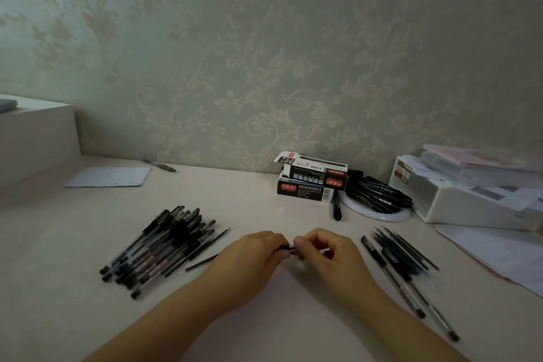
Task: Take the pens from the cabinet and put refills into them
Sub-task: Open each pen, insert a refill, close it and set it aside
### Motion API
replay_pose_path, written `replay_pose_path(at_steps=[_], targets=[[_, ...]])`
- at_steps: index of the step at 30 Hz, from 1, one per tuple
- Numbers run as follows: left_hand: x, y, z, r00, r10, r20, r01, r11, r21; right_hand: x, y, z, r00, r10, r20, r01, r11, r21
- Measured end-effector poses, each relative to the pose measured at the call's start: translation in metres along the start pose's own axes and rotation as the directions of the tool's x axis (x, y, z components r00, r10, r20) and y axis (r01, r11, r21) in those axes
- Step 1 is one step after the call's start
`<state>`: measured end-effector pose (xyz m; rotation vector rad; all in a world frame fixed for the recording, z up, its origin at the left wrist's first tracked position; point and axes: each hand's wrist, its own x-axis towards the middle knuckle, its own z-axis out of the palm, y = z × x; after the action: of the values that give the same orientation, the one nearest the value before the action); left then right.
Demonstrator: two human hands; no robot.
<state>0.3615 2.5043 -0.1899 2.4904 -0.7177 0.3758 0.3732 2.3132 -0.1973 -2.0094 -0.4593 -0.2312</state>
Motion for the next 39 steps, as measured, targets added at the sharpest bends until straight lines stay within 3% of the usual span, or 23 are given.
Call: replay_pose_path(at_steps=[6,11,39], targets=[[-0.0001,-0.0031,0.0017,1.0,-0.004,-0.009,0.004,1.0,-0.003,-0.0007,0.002,-0.0012,0.998,-0.019,0.057,0.019,1.0,0.002],[-0.0002,-0.0026,0.0045,1.0,0.011,-0.021,-0.011,1.0,-0.012,0.0004,0.0022,0.0004,1.0,-0.002,0.005,0.002,1.0,-0.002],[0.0013,-0.0059,0.0064,1.0,0.0,-0.022,0.0,1.0,-0.02,0.0017,0.0034,0.0005,1.0,0.019,0.0,-0.019,1.0,0.01]])
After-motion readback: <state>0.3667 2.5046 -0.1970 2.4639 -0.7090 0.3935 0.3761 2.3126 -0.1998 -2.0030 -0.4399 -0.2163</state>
